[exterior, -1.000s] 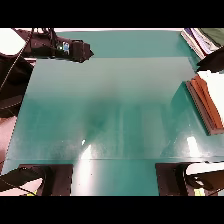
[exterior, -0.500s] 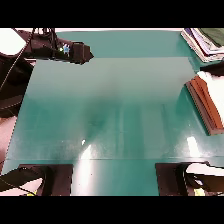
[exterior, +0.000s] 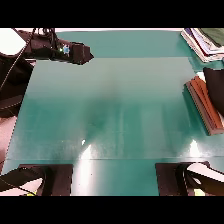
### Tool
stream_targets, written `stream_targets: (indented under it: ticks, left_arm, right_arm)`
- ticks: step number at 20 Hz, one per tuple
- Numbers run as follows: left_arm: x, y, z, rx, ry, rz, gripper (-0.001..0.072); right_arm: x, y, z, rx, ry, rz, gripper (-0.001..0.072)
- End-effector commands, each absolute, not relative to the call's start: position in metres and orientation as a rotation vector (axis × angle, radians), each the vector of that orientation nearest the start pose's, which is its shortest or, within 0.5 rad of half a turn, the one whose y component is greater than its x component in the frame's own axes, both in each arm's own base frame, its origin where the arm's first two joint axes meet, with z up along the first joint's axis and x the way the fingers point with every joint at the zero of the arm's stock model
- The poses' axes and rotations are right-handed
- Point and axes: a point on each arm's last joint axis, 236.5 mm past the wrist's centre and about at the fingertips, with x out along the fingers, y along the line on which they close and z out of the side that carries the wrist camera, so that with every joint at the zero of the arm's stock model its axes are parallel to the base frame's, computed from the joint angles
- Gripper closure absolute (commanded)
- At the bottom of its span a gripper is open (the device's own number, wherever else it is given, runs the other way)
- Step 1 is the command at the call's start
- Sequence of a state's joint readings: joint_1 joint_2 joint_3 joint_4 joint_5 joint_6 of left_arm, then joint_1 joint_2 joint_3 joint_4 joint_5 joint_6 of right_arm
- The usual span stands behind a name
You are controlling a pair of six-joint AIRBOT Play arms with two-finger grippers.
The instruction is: Fold the shirts.
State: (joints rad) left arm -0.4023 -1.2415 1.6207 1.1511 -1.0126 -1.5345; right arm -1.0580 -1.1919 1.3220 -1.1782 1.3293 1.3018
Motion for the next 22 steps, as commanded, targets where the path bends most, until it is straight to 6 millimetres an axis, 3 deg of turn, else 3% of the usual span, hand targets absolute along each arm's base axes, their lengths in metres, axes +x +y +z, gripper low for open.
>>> stream_targets:
  ticks: [1,3,4,5,7,10,12,14,17,18,20,21,22]
  left_arm:
    - [0.400,-0.259,0.253,-0.162,0.674,-0.672,0.0681]
    - [0.400,-0.259,0.253,-0.159,0.672,-0.673,0.0681]
    - [0.400,-0.259,0.254,-0.160,0.671,-0.673,0.0681]
    - [0.400,-0.259,0.254,-0.161,0.671,-0.673,0.0681]
    - [0.400,-0.259,0.254,-0.161,0.672,-0.674,0.0681]
    - [0.402,-0.259,0.255,-0.161,0.663,-0.670,0.0681]
    - [0.403,-0.256,0.253,-0.145,0.662,-0.658,0.0681]
    - [0.404,-0.255,0.253,-0.142,0.661,-0.654,0.0681]
    - [0.404,-0.255,0.253,-0.145,0.661,-0.657,0.0681]
    - [0.404,-0.256,0.253,-0.145,0.661,-0.657,0.0681]
    - [0.404,-0.256,0.253,-0.145,0.662,-0.657,0.0681]
    - [0.404,-0.256,0.253,-0.146,0.661,-0.657,0.0681]
    - [0.404,-0.256,0.253,-0.146,0.661,-0.657,0.0681]
  right_arm:
    - [0.220,-0.288,0.086,0.709,0.984,-0.585,0.0031]
    - [0.218,-0.297,0.108,0.733,0.922,-0.610,0.0032]
    - [0.231,-0.297,0.128,0.745,0.852,-0.585,0.0033]
    - [0.254,-0.291,0.154,0.746,0.762,-0.522,0.0034]
    - [0.308,-0.258,0.209,0.722,0.604,-0.348,0.0035]
    - [0.372,-0.164,0.268,0.599,0.523,-0.077,0.0035]
    - [0.397,-0.093,0.285,0.520,0.532,0.095,0.0036]
    - [0.410,-0.017,0.296,0.452,0.549,0.272,0.0065]
    - [0.413,0.062,0.302,0.389,0.555,0.442,0.0209]
    - [0.412,0.080,0.301,0.354,0.560,0.470,0.0328]
    - [0.410,0.101,0.294,0.281,0.577,0.492,0.0600]
    - [0.409,0.108,0.290,0.251,0.587,0.497,0.0693]
    - [0.407,0.115,0.288,0.235,0.594,0.510,0.0693]
